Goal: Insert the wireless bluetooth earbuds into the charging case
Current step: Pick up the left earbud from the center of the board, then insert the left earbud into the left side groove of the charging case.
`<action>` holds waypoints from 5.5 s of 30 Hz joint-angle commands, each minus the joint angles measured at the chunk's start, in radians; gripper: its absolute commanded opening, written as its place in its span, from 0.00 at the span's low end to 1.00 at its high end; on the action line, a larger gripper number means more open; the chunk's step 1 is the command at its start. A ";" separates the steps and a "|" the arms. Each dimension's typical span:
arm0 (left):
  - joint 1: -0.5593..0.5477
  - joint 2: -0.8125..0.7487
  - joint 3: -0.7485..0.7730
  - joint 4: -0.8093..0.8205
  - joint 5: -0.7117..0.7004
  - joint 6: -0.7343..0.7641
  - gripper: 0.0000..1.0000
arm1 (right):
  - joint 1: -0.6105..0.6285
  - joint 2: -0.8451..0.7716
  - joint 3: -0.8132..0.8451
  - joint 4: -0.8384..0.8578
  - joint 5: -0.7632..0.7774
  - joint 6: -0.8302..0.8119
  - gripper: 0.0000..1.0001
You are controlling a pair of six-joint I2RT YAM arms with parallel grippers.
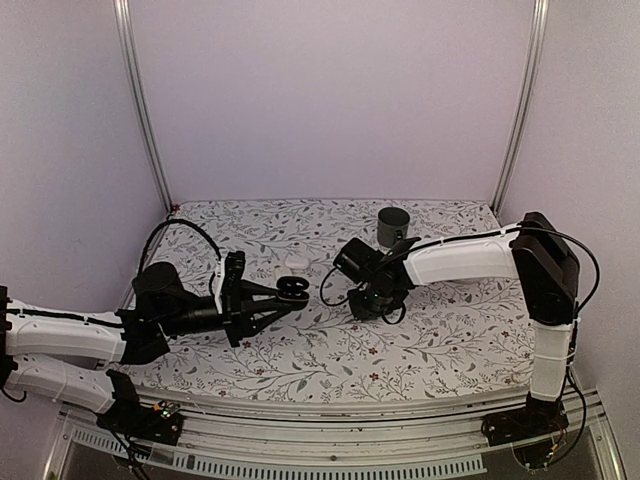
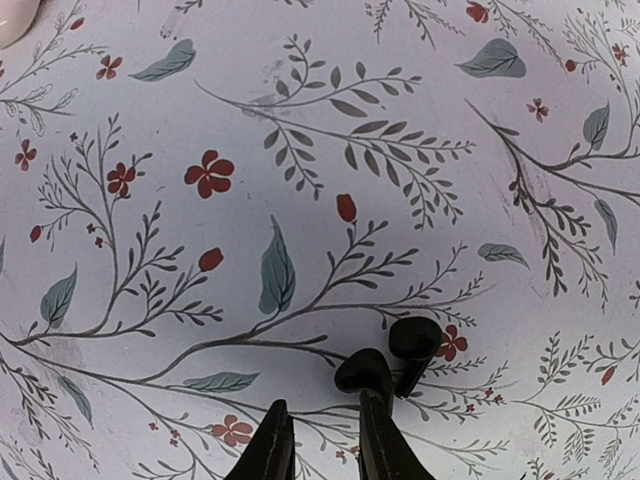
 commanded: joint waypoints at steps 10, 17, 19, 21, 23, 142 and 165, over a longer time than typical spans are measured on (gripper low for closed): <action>0.012 0.004 0.028 -0.003 0.010 -0.006 0.00 | -0.004 0.048 0.014 -0.006 0.045 0.004 0.25; 0.012 0.013 0.039 -0.005 0.017 -0.006 0.00 | -0.010 0.051 0.016 -0.006 0.051 0.001 0.25; 0.013 0.019 0.043 -0.006 0.020 -0.006 0.00 | -0.012 0.053 0.017 -0.005 0.052 -0.002 0.25; 0.013 0.022 0.048 -0.010 0.022 -0.006 0.00 | -0.014 0.053 0.018 -0.006 0.052 -0.004 0.25; 0.013 0.024 0.050 -0.009 0.023 -0.005 0.00 | -0.018 0.052 0.017 -0.005 0.052 -0.006 0.25; -0.017 0.531 0.167 0.608 -0.056 -0.125 0.00 | 0.165 -0.661 -0.480 1.039 -0.290 0.111 0.10; -0.050 0.534 0.202 0.573 -0.040 -0.133 0.00 | 0.176 -0.612 -0.502 1.133 -0.281 0.098 0.10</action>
